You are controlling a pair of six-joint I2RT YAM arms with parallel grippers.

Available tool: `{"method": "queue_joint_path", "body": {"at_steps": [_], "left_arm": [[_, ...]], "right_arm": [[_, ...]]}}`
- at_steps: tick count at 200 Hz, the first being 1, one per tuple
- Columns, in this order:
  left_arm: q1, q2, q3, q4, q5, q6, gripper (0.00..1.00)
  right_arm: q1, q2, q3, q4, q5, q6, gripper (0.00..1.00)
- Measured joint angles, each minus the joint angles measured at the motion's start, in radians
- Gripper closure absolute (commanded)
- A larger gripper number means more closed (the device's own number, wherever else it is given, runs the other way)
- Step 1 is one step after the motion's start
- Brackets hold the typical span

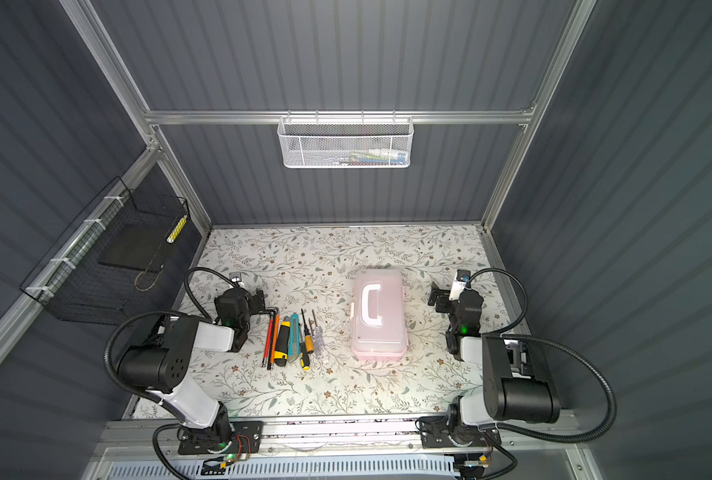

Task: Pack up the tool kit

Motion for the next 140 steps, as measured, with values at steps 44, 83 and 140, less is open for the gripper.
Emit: {"method": "queue_joint_path", "body": {"at_steps": [44, 83, 140], "left_arm": [[0.000, -0.058, 0.203, -0.266, -0.094, -0.068, 0.00], [-0.001, -0.154, 0.238, -0.536, -0.111, -0.201, 0.00], [-0.151, -0.307, 0.345, -0.776, -0.048, -0.277, 0.00]], "right_arm": [[0.067, -0.130, 0.166, -0.256, 0.211, 0.038, 0.01], [0.151, -0.217, 0.271, -0.472, 0.407, 0.109, 0.01], [0.444, -0.264, 0.426, -0.825, 0.642, 0.163, 0.01]]}}
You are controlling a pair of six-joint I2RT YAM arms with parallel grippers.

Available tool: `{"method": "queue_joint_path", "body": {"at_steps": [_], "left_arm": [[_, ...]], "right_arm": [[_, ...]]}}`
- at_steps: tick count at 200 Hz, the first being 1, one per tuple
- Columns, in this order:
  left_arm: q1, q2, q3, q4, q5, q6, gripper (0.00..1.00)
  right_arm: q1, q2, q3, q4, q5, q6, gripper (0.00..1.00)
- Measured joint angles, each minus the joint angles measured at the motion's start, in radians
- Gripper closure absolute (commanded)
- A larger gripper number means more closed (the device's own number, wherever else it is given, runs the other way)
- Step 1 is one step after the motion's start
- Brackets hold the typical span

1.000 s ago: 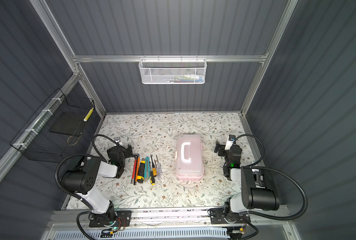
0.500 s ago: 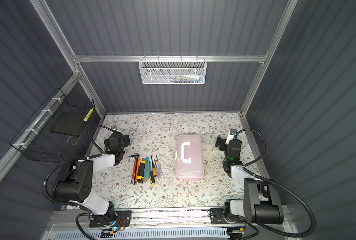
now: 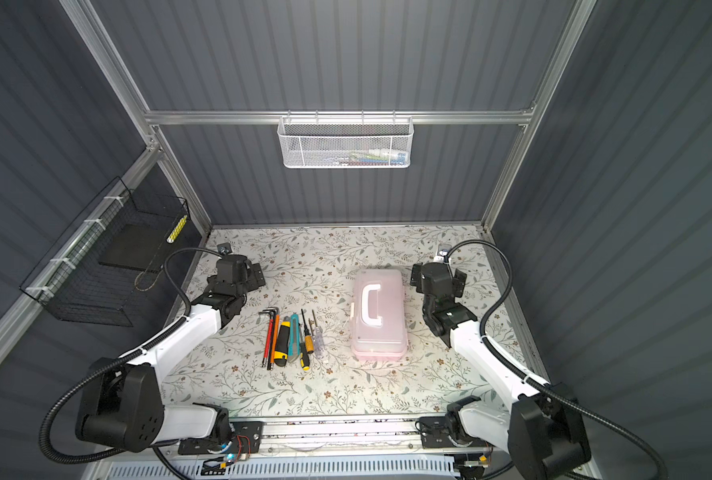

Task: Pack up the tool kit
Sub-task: 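Move both grippers toward the pink tool box from either side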

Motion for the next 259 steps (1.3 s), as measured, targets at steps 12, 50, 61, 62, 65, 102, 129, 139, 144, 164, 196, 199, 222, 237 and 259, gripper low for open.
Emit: {"method": "queue_joint_path", "body": {"at_steps": [12, 50, 61, 62, 65, 102, 129, 139, 144, 164, 196, 199, 222, 237, 259], "left_arm": [[-0.045, -0.014, 0.011, -0.032, 0.041, -0.011, 0.00], [-0.078, -0.061, 0.004, -0.088, 0.264, -0.050, 0.01], [-0.078, -0.073, 0.001, -0.089, 0.341, -0.061, 0.02], [-0.079, -0.073, 0.001, -0.089, 0.346, -0.062, 0.02], [-0.079, -0.076, -0.001, -0.086, 0.369, -0.066, 0.03], [-0.089, -0.085, -0.027, -0.070, 0.581, -0.118, 0.10], [-0.119, -0.061, -0.037, -0.036, 0.675, -0.161, 0.14], [-0.140, -0.045, -0.037, -0.025, 0.687, -0.171, 0.16], [-0.152, -0.036, -0.037, -0.018, 0.693, -0.176, 0.17], [-0.205, 0.011, -0.037, 0.011, 0.710, -0.196, 0.20], [-0.277, 0.092, -0.037, 0.061, 0.726, -0.233, 0.21], [-0.283, 0.097, -0.037, 0.065, 0.727, -0.236, 0.21], [-0.321, 0.126, -0.037, 0.105, 0.728, -0.254, 0.22], [-0.339, 0.145, -0.036, 0.125, 0.729, -0.262, 0.22], [-0.357, 0.171, -0.033, 0.132, 0.729, -0.262, 0.22]], "right_arm": [[0.039, -0.027, 0.049, -0.091, 0.009, 0.035, 0.01], [0.140, -0.090, 0.232, -0.357, -0.032, 0.150, 0.03], [0.164, -0.089, 0.270, -0.412, -0.069, 0.178, 0.04], [0.165, -0.089, 0.272, -0.415, -0.072, 0.179, 0.05], [0.171, -0.089, 0.281, -0.431, -0.087, 0.188, 0.05], [0.197, -0.071, 0.306, -0.547, -0.293, 0.275, 0.15], [0.197, -0.041, 0.306, -0.565, -0.456, 0.335, 0.27], [0.197, -0.022, 0.306, -0.563, -0.510, 0.348, 0.33], [0.198, -0.009, 0.306, -0.561, -0.538, 0.356, 0.35], [0.199, 0.049, 0.306, -0.554, -0.627, 0.380, 0.53], [0.200, 0.143, 0.306, -0.542, -0.711, 0.414, 0.59], [0.200, 0.150, 0.306, -0.542, -0.715, 0.416, 0.58], [0.200, 0.189, 0.306, -0.537, -0.748, 0.428, 0.56], [0.200, 0.210, 0.305, -0.523, -0.769, 0.436, 0.55], [0.200, 0.240, 0.301, -0.493, -0.808, 0.451, 0.54]]}}
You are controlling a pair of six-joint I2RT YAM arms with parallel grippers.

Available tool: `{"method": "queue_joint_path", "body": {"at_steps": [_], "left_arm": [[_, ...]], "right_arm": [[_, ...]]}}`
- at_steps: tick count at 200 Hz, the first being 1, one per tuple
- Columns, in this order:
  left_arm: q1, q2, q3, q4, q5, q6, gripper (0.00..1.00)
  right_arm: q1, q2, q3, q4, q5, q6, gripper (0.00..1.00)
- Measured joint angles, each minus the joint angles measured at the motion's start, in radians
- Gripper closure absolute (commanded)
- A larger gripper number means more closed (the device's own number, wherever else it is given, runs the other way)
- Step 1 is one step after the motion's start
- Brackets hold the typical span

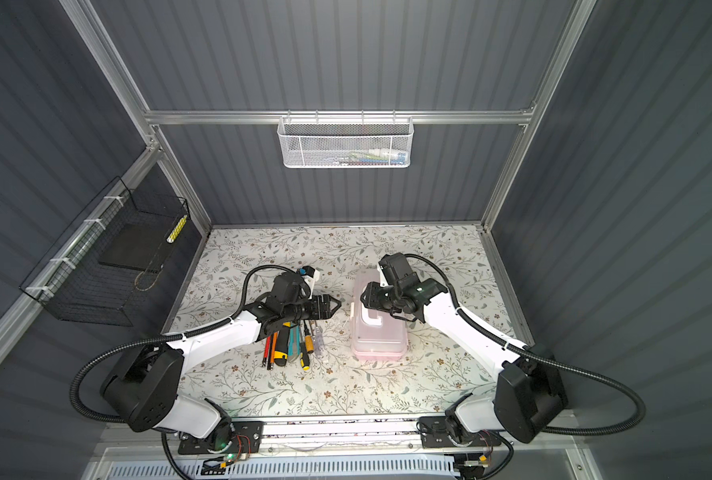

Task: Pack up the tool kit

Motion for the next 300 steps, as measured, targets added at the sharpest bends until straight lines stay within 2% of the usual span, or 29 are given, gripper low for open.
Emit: {"method": "queue_joint_path", "body": {"at_steps": [90, 149, 209, 241, 261, 274, 300], "left_arm": [[-0.050, 0.049, 0.056, 0.021, -0.001, 0.001, 0.22], [-0.067, 0.102, 0.065, 0.032, -0.001, 0.000, 0.23], [-0.071, 0.137, 0.065, 0.024, -0.010, 0.001, 0.24], [-0.071, 0.139, 0.065, 0.017, -0.022, 0.001, 0.24], [-0.073, 0.139, 0.065, 0.017, -0.029, 0.001, 0.24], [-0.073, 0.139, 0.065, 0.017, -0.032, 0.002, 0.24], [-0.073, 0.138, 0.065, 0.016, -0.036, 0.005, 0.24]], "right_arm": [[-0.008, 0.054, -0.036, 0.071, -0.090, 0.030, 0.51], [-0.085, 0.049, -0.166, 0.331, -0.317, 0.092, 0.51], [-0.106, 0.078, -0.183, 0.409, -0.407, 0.114, 0.53], [-0.111, 0.090, -0.185, 0.431, -0.426, 0.118, 0.56], [-0.116, 0.097, -0.190, 0.440, -0.432, 0.116, 0.63], [-0.119, 0.100, -0.193, 0.448, -0.436, 0.114, 0.72], [-0.130, 0.103, -0.217, 0.483, -0.444, 0.116, 0.80]]}}
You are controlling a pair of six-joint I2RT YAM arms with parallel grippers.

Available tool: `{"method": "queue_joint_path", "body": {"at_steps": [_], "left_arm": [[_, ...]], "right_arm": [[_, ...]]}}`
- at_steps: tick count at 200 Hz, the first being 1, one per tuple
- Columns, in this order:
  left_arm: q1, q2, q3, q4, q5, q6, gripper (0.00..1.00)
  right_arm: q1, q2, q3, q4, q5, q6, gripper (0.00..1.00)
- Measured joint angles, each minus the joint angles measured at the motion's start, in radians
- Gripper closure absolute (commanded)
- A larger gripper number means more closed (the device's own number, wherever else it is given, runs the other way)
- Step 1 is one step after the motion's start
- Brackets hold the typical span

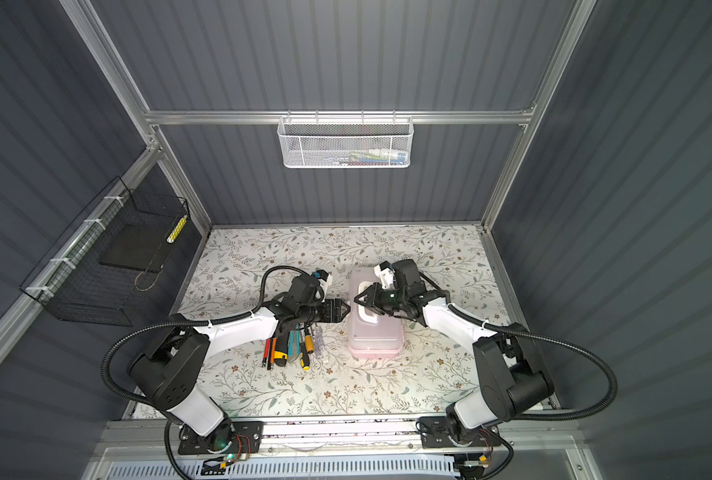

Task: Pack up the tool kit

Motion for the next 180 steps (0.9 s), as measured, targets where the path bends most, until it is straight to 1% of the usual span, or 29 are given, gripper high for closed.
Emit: {"method": "queue_joint_path", "body": {"at_steps": [8, 17, 22, 27, 53, 67, 81, 92, 110, 132, 151, 180], "left_arm": [[0.000, 0.000, 0.000, 0.000, -0.001, 0.002, 0.24], [-0.001, -0.002, 0.000, -0.001, -0.003, 0.006, 0.23], [-0.002, -0.005, 0.000, -0.003, -0.004, 0.009, 0.24], [-0.003, -0.007, 0.000, -0.008, -0.007, 0.013, 0.23], [-0.014, -0.041, 0.000, -0.037, -0.018, 0.039, 0.21], [-0.016, -0.070, 0.000, -0.045, -0.016, 0.049, 0.19], [-0.010, -0.097, 0.002, -0.042, 0.001, 0.049, 0.19], [0.006, -0.112, 0.002, -0.026, 0.025, 0.043, 0.19], [0.045, -0.130, -0.015, 0.052, 0.090, 0.004, 0.19], [0.105, -0.139, -0.060, 0.153, 0.166, -0.061, 0.19], [0.137, -0.138, -0.084, 0.208, 0.210, -0.108, 0.20], [0.138, -0.102, -0.095, 0.325, 0.288, -0.177, 0.22]], "right_arm": [[-0.002, 0.000, -0.004, 0.007, 0.001, -0.002, 0.83], [-0.005, -0.002, -0.008, 0.011, 0.000, 0.001, 0.91], [-0.006, -0.003, -0.010, 0.014, -0.002, 0.002, 0.94], [-0.006, -0.003, -0.010, 0.014, -0.002, 0.002, 1.00], [-0.018, -0.006, -0.018, 0.029, -0.021, 0.011, 1.00], [-0.036, -0.010, -0.036, 0.063, -0.058, 0.027, 1.00], [-0.065, -0.011, -0.063, 0.138, -0.114, 0.062, 1.00], [-0.093, -0.002, -0.090, 0.231, -0.172, 0.106, 1.00], [-0.130, 0.016, -0.134, 0.385, -0.256, 0.191, 1.00], [-0.165, 0.038, -0.176, 0.534, -0.328, 0.272, 1.00], [-0.176, 0.049, -0.187, 0.586, -0.360, 0.299, 1.00], [-0.182, 0.063, -0.194, 0.629, -0.401, 0.317, 1.00]]}}
